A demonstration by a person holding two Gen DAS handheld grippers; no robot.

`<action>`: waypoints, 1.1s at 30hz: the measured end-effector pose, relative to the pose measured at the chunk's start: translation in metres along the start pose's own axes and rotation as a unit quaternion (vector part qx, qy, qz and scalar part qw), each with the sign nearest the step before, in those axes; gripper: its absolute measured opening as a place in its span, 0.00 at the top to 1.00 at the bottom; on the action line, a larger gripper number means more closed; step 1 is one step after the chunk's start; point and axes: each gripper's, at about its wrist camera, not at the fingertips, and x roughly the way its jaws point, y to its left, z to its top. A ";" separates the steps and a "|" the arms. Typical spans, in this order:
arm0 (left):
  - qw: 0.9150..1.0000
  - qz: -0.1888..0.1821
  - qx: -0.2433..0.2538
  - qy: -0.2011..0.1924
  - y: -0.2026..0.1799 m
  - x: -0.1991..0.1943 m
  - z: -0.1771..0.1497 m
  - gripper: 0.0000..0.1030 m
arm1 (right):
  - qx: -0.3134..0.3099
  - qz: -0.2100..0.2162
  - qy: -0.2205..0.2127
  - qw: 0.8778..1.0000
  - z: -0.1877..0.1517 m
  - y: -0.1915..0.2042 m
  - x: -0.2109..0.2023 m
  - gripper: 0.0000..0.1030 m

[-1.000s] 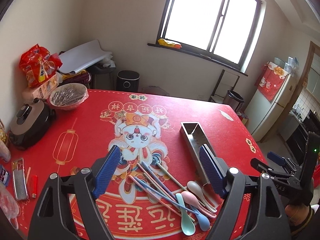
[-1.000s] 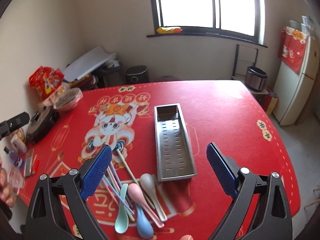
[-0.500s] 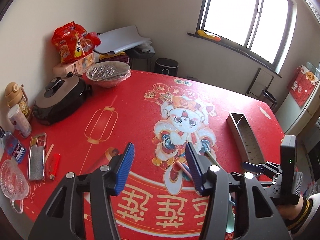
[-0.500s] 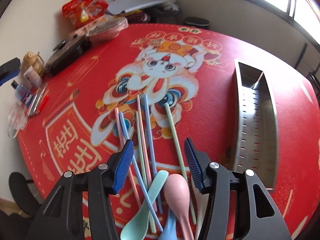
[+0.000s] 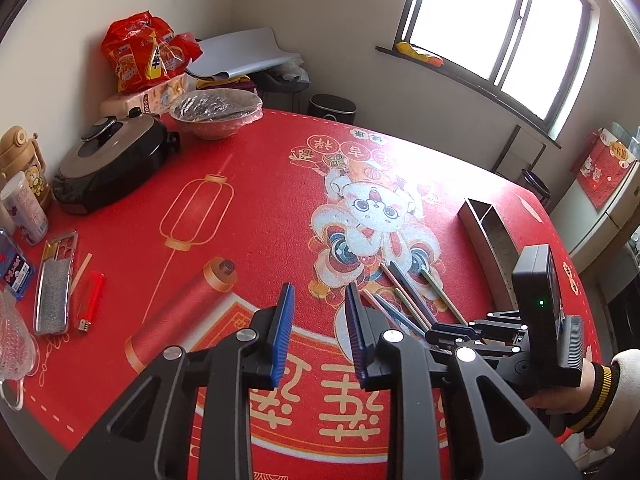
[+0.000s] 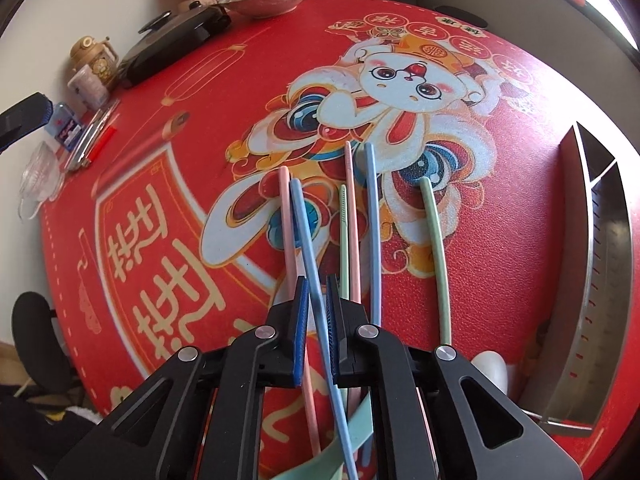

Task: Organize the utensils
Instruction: 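Grasp a blue chopstick with the right gripper while the left grasps a pink chopstick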

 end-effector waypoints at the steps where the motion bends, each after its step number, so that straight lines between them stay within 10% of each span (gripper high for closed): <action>1: 1.000 0.000 -0.001 0.003 0.001 0.001 -0.001 0.77 | -0.003 0.001 0.003 1.000 0.001 0.001 0.002 0.92; 14: 0.996 -0.022 -0.058 0.058 0.016 0.020 -0.017 0.78 | 0.016 -0.001 0.023 1.000 -0.003 0.001 0.017 0.92; 33: 0.987 -0.065 -0.047 0.136 -0.062 0.067 -0.037 0.84 | 0.159 0.012 -0.110 0.981 -0.053 -0.064 -0.090 0.94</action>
